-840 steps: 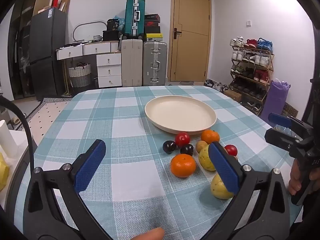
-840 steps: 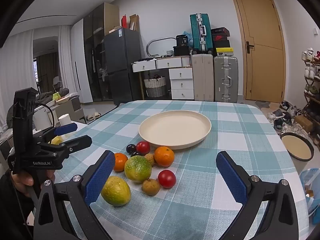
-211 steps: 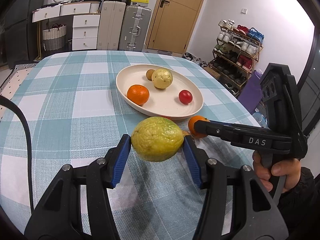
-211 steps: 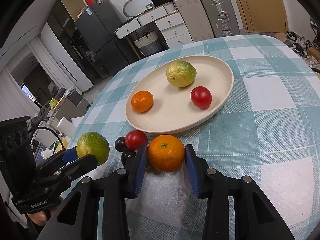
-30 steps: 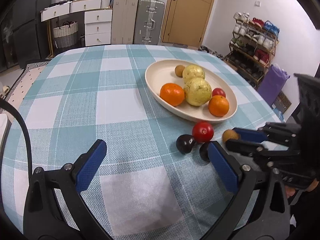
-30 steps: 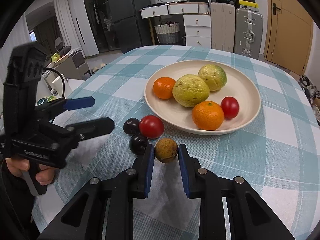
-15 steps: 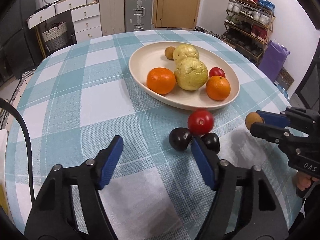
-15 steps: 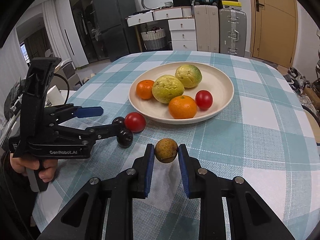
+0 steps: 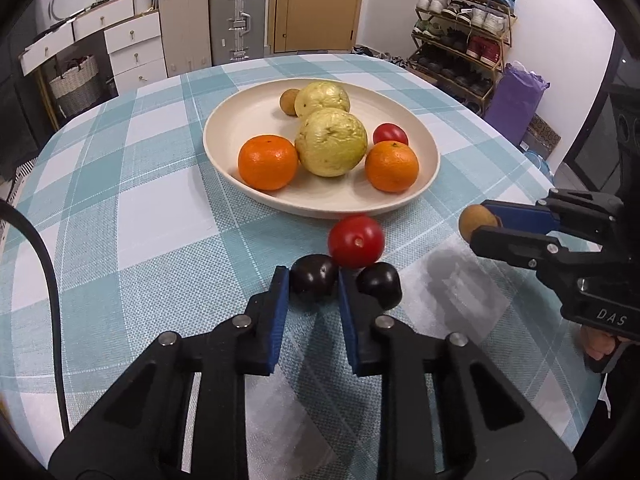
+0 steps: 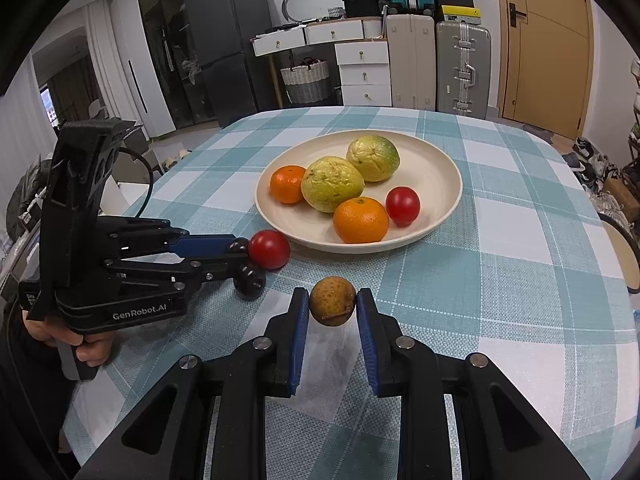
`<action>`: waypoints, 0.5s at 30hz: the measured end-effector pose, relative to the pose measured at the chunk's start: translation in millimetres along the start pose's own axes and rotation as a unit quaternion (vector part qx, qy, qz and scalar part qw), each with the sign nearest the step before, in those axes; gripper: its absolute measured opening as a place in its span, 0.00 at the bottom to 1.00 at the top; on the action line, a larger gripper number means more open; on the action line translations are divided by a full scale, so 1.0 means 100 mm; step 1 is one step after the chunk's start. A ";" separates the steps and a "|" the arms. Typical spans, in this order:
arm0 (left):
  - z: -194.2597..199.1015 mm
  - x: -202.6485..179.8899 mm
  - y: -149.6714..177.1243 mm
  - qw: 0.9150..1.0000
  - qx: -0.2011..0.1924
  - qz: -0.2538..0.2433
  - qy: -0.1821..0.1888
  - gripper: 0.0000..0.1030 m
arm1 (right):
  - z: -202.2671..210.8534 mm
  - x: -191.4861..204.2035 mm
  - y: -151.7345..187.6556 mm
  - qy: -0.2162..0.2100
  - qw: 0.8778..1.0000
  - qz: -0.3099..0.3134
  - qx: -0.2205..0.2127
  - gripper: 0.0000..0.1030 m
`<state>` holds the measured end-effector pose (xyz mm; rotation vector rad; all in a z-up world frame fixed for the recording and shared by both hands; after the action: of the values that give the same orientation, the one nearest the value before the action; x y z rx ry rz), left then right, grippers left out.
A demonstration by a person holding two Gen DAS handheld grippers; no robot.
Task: Organize fruits
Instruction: 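Grasp a dark plum with the left gripper while the right gripper lifts the brown fruit, then carry the dark plum over the plate while the right gripper carries the brown fruit there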
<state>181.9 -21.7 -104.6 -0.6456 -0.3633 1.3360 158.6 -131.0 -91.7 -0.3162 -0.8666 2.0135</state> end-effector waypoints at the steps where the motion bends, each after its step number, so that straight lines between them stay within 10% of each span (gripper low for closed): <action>1: 0.01 0.00 0.01 1.000 0.000 0.000 0.000 0.21 | 0.00 0.01 -0.01 -0.001 1.000 0.002 -0.001 0.24; 15: 0.43 0.07 -0.14 0.996 -0.090 0.015 -0.008 0.21 | 0.08 -0.14 -0.14 0.003 0.999 -0.009 -0.046 0.24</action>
<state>169.1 -6.9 -63.1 -0.7930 -0.4938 1.3472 171.7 -141.2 -77.4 -0.3644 -0.9568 1.9582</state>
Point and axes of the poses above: each gripper's, at about its wrist camera, not at the fingertips, and z roughly against the way its jaws point, x to its left, y to its underside, the point moved 6 cm from there along -z, roughly the way its jaws point, and after that the axes turned 1 degree about z, right-handed, at the moved point
